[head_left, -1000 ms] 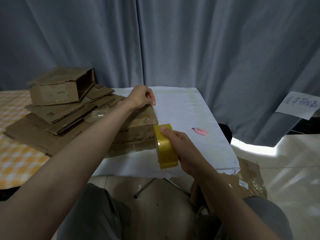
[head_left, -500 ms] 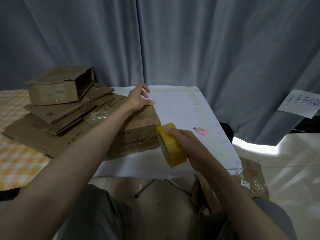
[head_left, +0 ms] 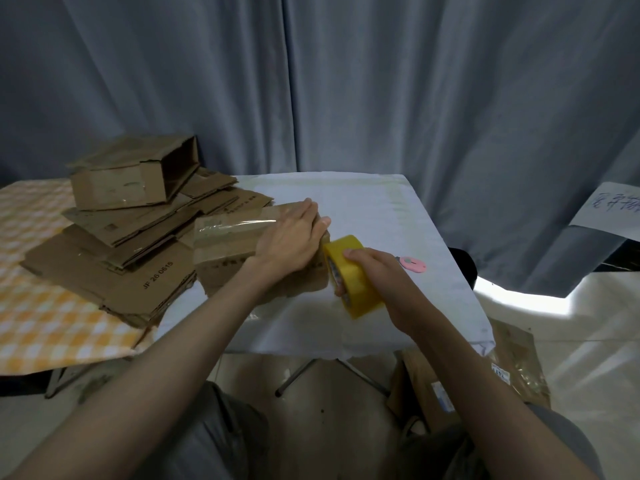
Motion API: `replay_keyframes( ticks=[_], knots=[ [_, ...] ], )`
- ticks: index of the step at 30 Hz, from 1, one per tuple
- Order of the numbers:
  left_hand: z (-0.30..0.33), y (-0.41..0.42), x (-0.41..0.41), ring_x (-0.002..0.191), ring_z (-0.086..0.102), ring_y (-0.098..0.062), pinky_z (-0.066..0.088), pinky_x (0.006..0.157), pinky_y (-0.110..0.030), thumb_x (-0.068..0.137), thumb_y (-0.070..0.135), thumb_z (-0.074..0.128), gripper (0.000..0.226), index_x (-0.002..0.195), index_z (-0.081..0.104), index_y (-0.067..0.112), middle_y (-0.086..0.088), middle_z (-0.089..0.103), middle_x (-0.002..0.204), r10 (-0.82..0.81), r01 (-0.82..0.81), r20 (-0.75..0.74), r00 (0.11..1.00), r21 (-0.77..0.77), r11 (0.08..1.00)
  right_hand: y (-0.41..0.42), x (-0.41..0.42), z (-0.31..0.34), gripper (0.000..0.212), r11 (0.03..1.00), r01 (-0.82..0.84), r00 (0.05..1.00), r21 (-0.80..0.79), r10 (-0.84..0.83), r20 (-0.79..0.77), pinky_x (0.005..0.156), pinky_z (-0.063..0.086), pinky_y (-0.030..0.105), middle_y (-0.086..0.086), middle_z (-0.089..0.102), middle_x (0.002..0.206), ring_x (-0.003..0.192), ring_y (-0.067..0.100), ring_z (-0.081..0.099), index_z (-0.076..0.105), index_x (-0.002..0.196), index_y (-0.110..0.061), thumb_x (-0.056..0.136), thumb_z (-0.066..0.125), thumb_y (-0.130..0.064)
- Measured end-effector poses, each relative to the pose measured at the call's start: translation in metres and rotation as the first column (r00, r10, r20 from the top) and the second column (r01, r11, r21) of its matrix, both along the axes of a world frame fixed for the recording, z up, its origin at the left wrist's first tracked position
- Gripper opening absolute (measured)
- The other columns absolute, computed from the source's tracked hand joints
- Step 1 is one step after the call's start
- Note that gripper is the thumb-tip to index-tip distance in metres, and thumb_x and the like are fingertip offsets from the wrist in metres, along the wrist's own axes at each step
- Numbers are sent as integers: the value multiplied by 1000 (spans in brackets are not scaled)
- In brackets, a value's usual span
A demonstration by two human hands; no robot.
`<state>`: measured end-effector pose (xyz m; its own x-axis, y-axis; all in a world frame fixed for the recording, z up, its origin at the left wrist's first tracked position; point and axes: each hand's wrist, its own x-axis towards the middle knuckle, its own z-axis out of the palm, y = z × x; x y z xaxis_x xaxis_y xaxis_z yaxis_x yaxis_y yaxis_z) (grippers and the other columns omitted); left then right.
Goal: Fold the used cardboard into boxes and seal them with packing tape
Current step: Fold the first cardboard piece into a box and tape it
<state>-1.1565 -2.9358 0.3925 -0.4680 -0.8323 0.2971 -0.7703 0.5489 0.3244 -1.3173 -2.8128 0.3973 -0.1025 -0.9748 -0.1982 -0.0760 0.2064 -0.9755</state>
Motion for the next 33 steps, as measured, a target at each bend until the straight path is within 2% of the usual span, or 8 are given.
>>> replay_keyframes(
  ticks=[3, 6, 10, 23, 27, 29, 31, 33],
  knots=[
    [4, -11, 0, 149, 27, -21, 26, 120, -42, 107, 45, 24, 57, 153, 34, 13, -5, 29, 162, -28, 23, 66, 997, 84, 996, 0, 2, -3, 32, 999, -21, 999, -30, 22, 35, 68, 59, 35, 9, 77, 84, 75, 25, 75, 63, 110, -7, 97, 58, -36],
    [8, -22, 1, 154, 3, -16, 5, 125, -37, 107, 47, 17, 63, 160, 8, 14, -2, 2, 167, -89, 57, 203, 975, 155, 986, -2, 11, -5, 30, 998, -19, 998, -57, 22, 56, 62, 57, 29, 8, 77, 83, 75, 23, 75, 60, 111, -8, 99, 56, -35],
    [10, -28, -1, 153, -4, -13, -2, 124, -34, 107, 48, 13, 63, 160, 0, 16, 0, -6, 167, -104, 58, 254, 961, 180, 982, 1, 25, -15, 30, 998, 28, 996, -51, -24, 90, 72, 55, 38, 8, 77, 83, 75, 23, 75, 57, 113, -11, 100, 53, -38],
    [8, -36, 3, 152, 2, -7, 0, 121, -28, 103, 59, 10, 69, 160, 6, 22, 6, 1, 167, -92, 62, 252, 963, 127, 990, 6, 24, -23, 38, 998, 51, 994, -38, -47, 97, 74, 56, 38, 6, 77, 82, 75, 19, 74, 58, 114, -10, 101, 50, -44],
    [6, -36, 3, 152, 13, -11, 11, 124, -35, 101, 62, 16, 73, 159, 18, 19, 3, 13, 166, -120, 105, 217, 969, 79, 991, 0, 19, -36, 35, 999, -32, 992, 5, 31, 123, 73, 56, 34, 5, 78, 91, 84, 16, 75, 58, 116, -17, 101, 48, -47],
    [2, -29, 6, 144, 31, -21, 27, 119, -43, 101, 60, 23, 69, 153, 37, 17, 0, 32, 160, -130, 149, 201, 971, -80, 986, -5, 7, -40, 40, 999, -24, 995, 32, 21, 98, 78, 56, 34, 2, 76, 84, 81, 15, 73, 67, 102, -22, 101, 43, -54],
    [4, -25, 9, 124, 43, -25, 40, 104, -49, 101, 56, 31, 61, 144, 51, 17, -4, 44, 140, -131, 172, 199, 971, -207, 963, -17, -11, -42, 55, 998, 63, 998, 26, -64, 30, 74, 54, 32, -3, 73, 71, 72, 9, 69, 72, 78, -24, 102, 36, -57],
    [8, -22, 9, 115, 45, -24, 42, 98, -48, 99, 62, 30, 65, 143, 52, 19, -3, 46, 130, -126, 164, 194, 973, -197, 967, -33, -38, -46, 47, 979, 189, 971, -72, -198, -137, 77, 51, 34, 0, 75, 81, 79, 15, 67, 74, 86, -17, 104, 39, -44]
  ],
)
